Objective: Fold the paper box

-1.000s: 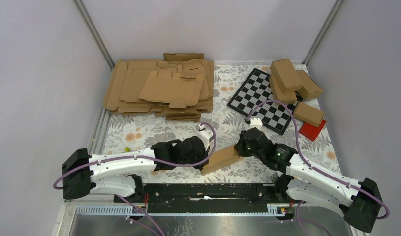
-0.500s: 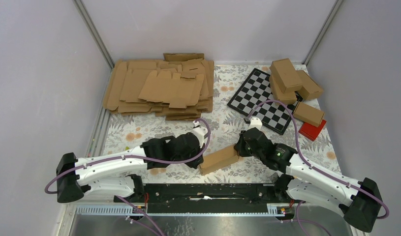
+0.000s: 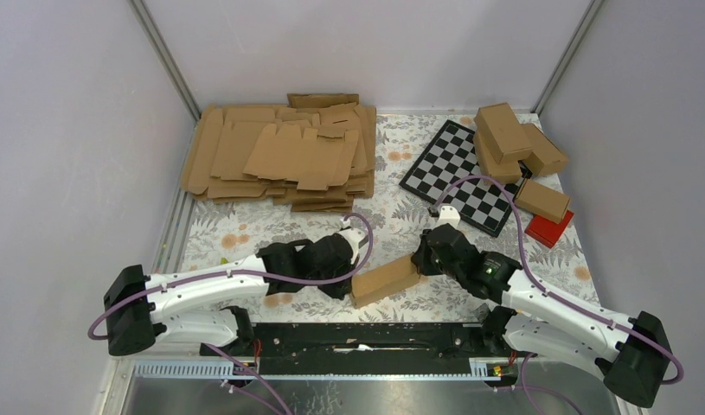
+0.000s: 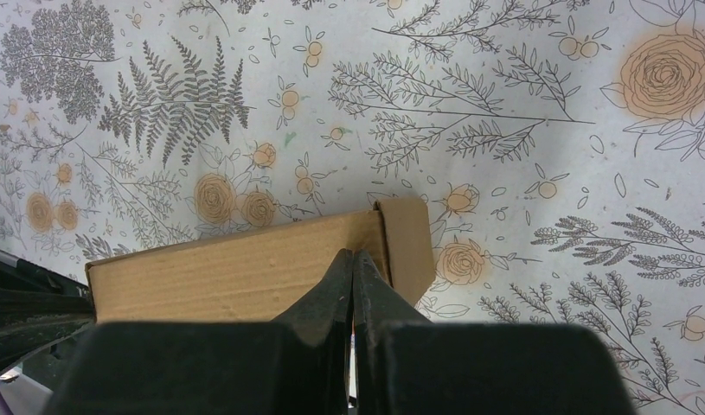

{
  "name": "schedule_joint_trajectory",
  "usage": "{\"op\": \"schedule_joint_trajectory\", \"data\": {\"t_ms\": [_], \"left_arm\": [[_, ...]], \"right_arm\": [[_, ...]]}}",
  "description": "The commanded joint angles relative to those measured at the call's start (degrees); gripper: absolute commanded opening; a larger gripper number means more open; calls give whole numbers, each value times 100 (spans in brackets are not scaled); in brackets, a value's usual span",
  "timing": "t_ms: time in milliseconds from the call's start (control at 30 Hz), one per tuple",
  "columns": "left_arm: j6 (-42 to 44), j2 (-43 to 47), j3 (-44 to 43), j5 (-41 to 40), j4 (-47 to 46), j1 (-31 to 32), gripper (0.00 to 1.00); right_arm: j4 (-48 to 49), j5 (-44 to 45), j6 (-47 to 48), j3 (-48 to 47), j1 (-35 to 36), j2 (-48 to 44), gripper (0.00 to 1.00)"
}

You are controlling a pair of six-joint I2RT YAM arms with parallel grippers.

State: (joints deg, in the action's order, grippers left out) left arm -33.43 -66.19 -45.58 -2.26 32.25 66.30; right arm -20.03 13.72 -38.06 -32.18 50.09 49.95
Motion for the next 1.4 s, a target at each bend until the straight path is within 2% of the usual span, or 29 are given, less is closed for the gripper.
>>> {"op": "schedule_joint_trajectory", "data": {"t_ms": [0,67,133,200,267,300,333,400,533,600,767,867,933,1000,1067,1167,1367], "left_arm": [[152,-3,-503,60,407,-12,0],[298,-11,-691,26,467,-12,1],[529,-109,-882,-54,550,-12,30],[799,-299,-1143,-319,695,-8,68],[1157,-526,-1370,-438,660,-12,91],[1353,-684,-1458,-404,592,-8,97],[1530,-861,-1584,-354,548,-7,99],[1800,-1295,-1813,-336,510,-3,99],[2253,-1984,-1915,-157,-13,23,98],[2247,-2243,-1944,-16,-175,17,96],[2178,-2585,-2069,199,-298,23,78],[2165,-2614,-2098,178,-298,30,62],[2145,-2612,-2184,-61,-293,32,55],[2015,-2703,-2418,-658,-241,32,52],[1746,-3079,-3077,-1574,115,32,47],[1598,-3963,-4362,-2712,508,32,48],[2306,-6031,-7237,-3739,719,-105,48]], "right_arm": [[-316,-120,113,-170,-16,106,0],[-421,-84,173,-296,-16,88,0],[-578,-51,246,-445,-16,70,0],[-744,-44,328,-597,-16,39,2],[-911,-25,392,-729,-16,-16,4],[-968,-12,396,-785,-16,-65,5],[-1035,6,397,-834,-16,-119,6],[-1185,100,400,-932,-16,-246,12],[-1494,444,395,-1122,-16,-424,58],[-1613,626,413,-1214,-16,-526,68],[-1867,1479,391,-1343,-16,-1034,70],[-2052,1921,416,-1410,-16,-1496,69],[-2162,2219,464,-1467,-16,-1805,68],[-2343,2507,509,-1611,-21,-2099,68],[-2511,2795,590,-1806,-19,-2315,66],[-2644,3185,769,-2090,-16,-2576,64],[-2898,3536,1109,-2626,-16,-2768,62]]}}
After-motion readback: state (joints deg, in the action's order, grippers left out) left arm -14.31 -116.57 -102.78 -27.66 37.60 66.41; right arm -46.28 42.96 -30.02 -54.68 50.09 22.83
